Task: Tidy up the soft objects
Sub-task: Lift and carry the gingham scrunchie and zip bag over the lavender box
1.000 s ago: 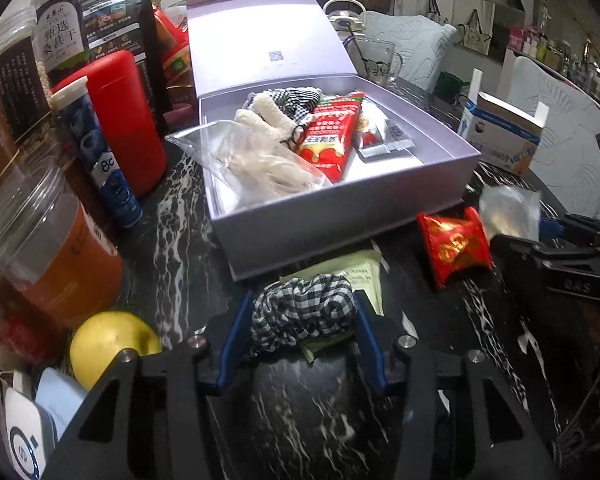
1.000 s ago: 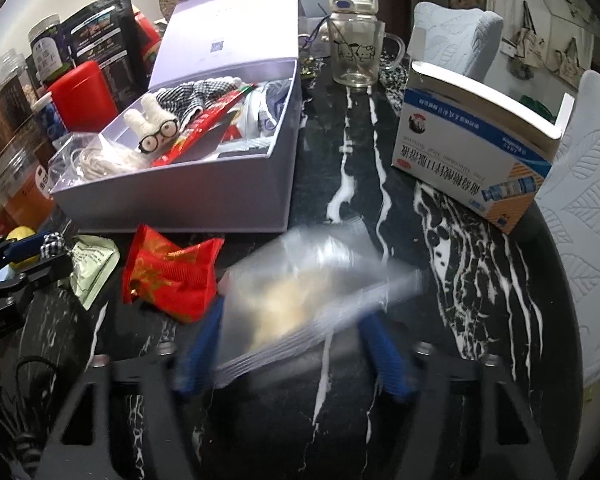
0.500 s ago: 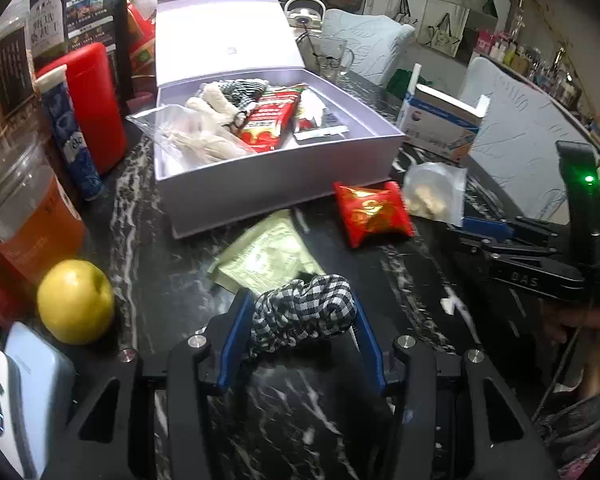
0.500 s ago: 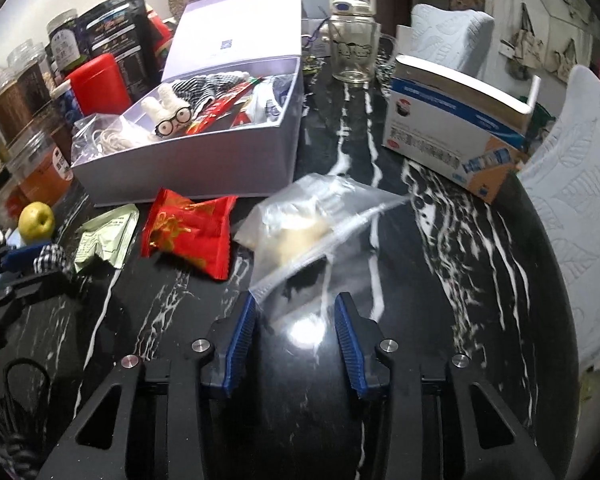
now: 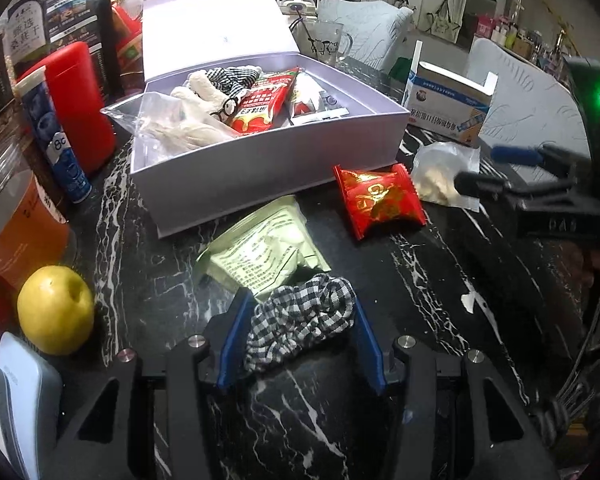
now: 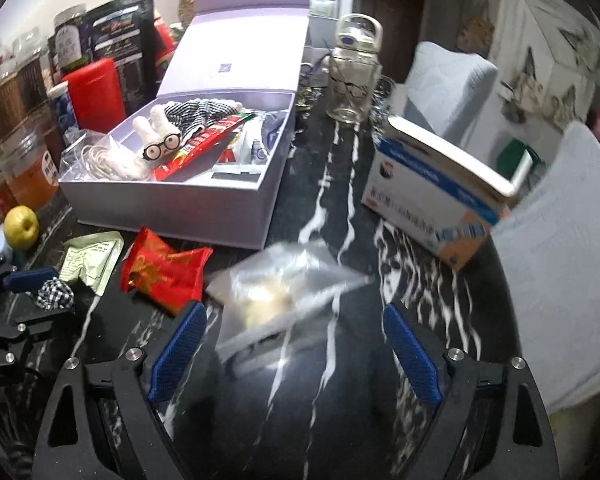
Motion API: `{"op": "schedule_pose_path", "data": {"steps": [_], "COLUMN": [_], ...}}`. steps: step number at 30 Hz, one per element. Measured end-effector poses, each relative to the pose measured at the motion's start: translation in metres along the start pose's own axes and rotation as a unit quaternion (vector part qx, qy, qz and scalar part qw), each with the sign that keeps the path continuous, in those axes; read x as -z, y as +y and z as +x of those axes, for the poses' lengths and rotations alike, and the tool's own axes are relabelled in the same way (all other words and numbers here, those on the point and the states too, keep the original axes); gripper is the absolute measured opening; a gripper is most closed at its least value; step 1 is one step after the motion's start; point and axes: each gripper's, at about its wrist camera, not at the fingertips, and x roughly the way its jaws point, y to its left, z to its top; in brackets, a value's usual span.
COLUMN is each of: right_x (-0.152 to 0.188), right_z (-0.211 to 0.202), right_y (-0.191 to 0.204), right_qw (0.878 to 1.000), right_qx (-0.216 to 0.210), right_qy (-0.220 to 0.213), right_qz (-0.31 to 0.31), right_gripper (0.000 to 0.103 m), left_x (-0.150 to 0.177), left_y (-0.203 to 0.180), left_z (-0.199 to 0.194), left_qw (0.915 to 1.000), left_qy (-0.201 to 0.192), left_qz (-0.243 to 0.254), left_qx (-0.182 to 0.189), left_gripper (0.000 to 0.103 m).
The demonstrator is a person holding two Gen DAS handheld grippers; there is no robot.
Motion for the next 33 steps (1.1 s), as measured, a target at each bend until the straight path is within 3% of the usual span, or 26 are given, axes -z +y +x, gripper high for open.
{"op": "schedule_pose_path", "data": {"steps": [10, 21, 30, 33], "right_x": [-0.024, -0.022, -0.01, -0.002], "right_z": [0.039, 0.048, 0.038, 0.03], "right_y": [0.009, 0.008, 0.01, 0.011], "right_qw": [0.996, 0.996, 0.997, 0.998], "right_qx": [-0.024, -0.034, -0.037, -0.036], "right_qy": [0.013, 0.024, 0.017, 0.012], "right_qz": [-0.085, -0.08, -0.068, -0.057], "right_gripper": [0.091, 0.083, 0.08, 0.079], "left_x": [-0.001, -0.004, 0.0, 0.002], "left_y": [0.011, 0.016, 0.025, 0.024], "left_z": [0.008, 0.012, 0.006, 0.002], "left_qw": [0.9999, 0.9995, 0.9991, 0.9991], "left_qy": [0.004, 0.009, 0.008, 0.009], "left_qz": [-0.016, -0.006, -0.031, -0.028], "left_qx": [0.001, -0.03, -0.027, -0.032], "left_gripper": [0.049, 0.05, 0.049, 0.034]}}
